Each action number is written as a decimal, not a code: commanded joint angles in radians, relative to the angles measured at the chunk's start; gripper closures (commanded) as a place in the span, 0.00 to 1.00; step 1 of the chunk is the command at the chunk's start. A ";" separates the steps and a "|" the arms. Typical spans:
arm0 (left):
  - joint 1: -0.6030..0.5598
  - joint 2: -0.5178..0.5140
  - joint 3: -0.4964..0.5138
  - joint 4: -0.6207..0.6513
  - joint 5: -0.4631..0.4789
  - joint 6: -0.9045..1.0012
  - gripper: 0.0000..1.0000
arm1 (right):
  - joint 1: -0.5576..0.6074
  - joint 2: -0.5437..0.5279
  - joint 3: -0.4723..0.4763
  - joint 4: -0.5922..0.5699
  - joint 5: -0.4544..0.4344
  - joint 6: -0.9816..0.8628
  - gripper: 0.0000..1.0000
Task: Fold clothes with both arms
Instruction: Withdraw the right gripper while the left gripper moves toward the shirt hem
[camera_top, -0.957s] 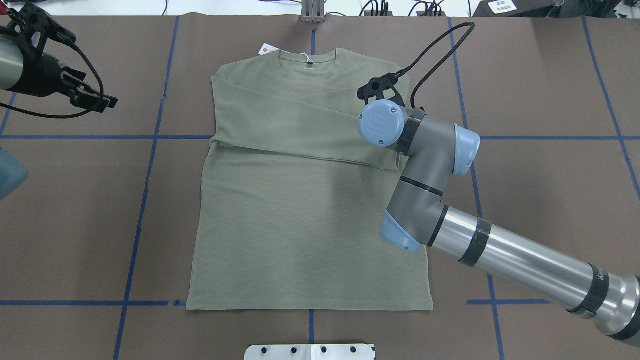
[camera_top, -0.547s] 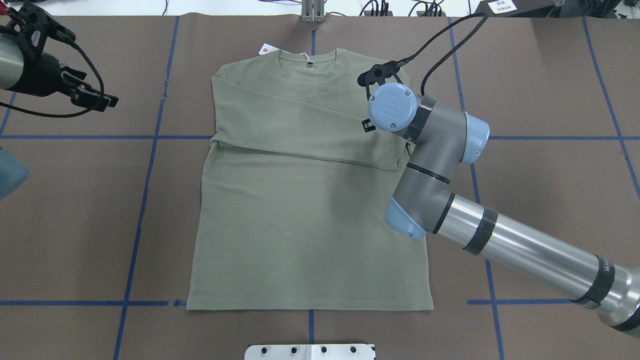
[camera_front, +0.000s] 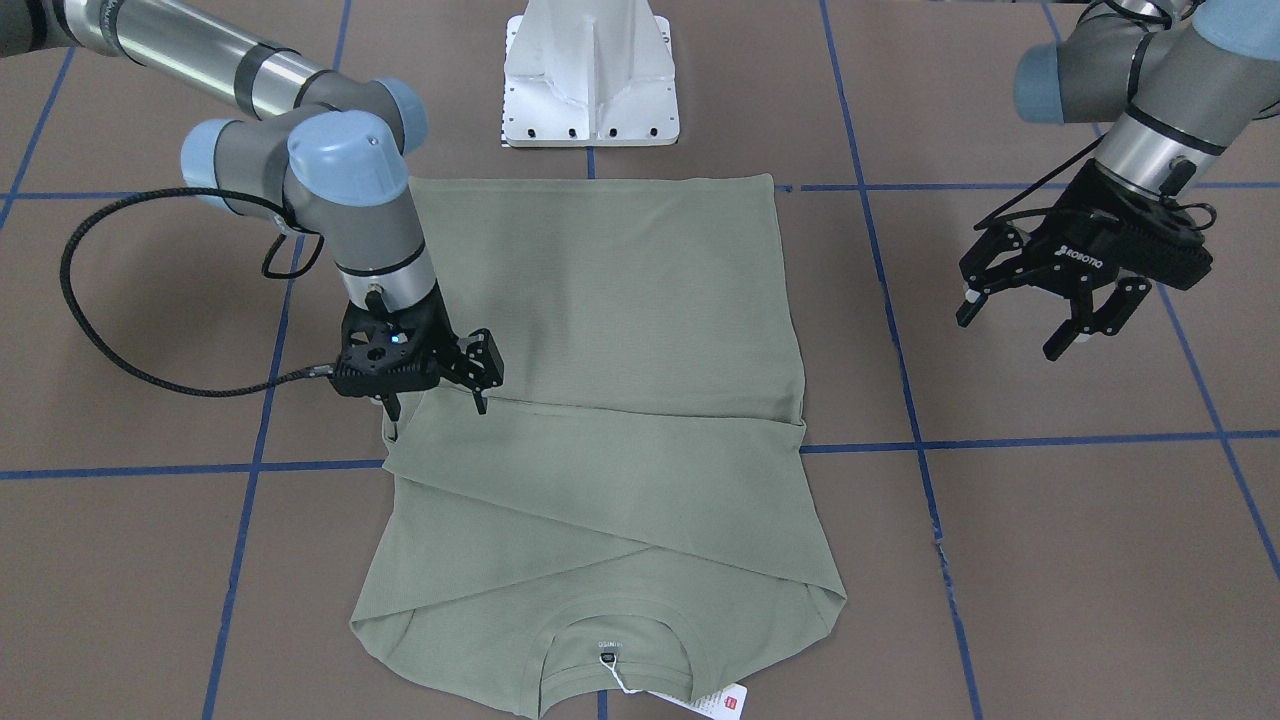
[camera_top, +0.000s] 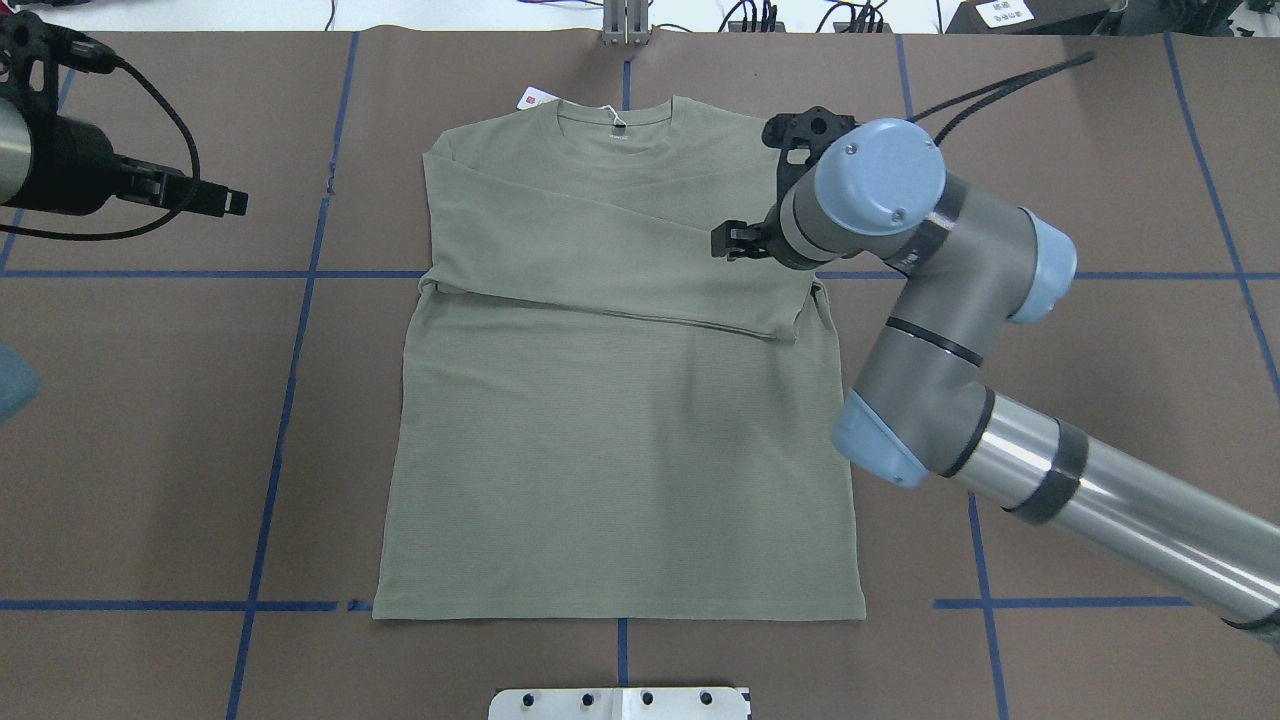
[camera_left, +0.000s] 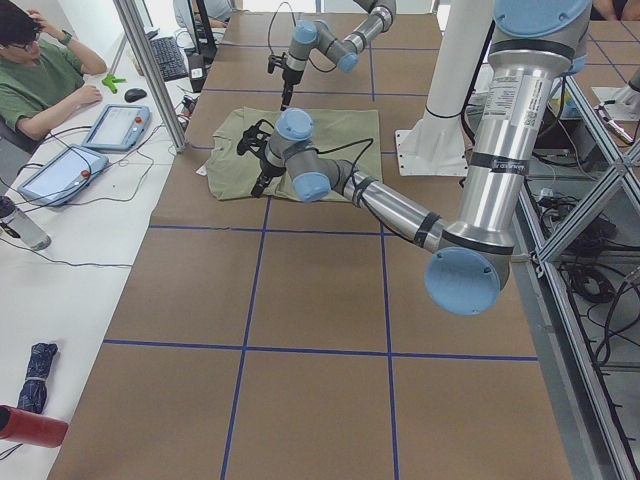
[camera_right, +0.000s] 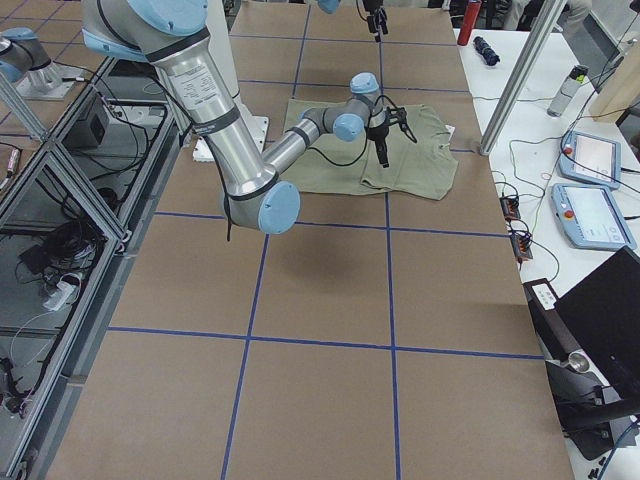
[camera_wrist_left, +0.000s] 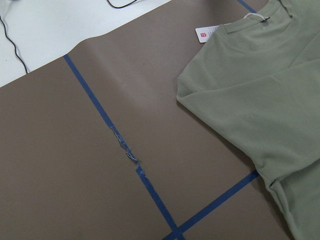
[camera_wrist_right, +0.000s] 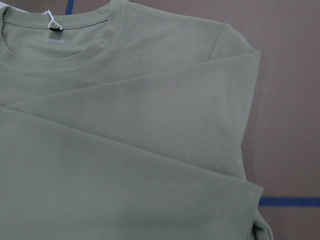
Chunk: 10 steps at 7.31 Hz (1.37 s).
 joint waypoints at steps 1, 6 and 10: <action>0.107 0.155 -0.038 -0.286 0.043 -0.313 0.00 | -0.095 -0.247 0.344 0.029 -0.025 0.287 0.00; 0.682 0.263 -0.155 -0.236 0.570 -0.732 0.00 | -0.477 -0.636 0.465 0.337 -0.436 0.600 0.02; 0.853 0.173 -0.158 0.001 0.672 -0.849 0.06 | -0.493 -0.640 0.467 0.337 -0.466 0.607 0.01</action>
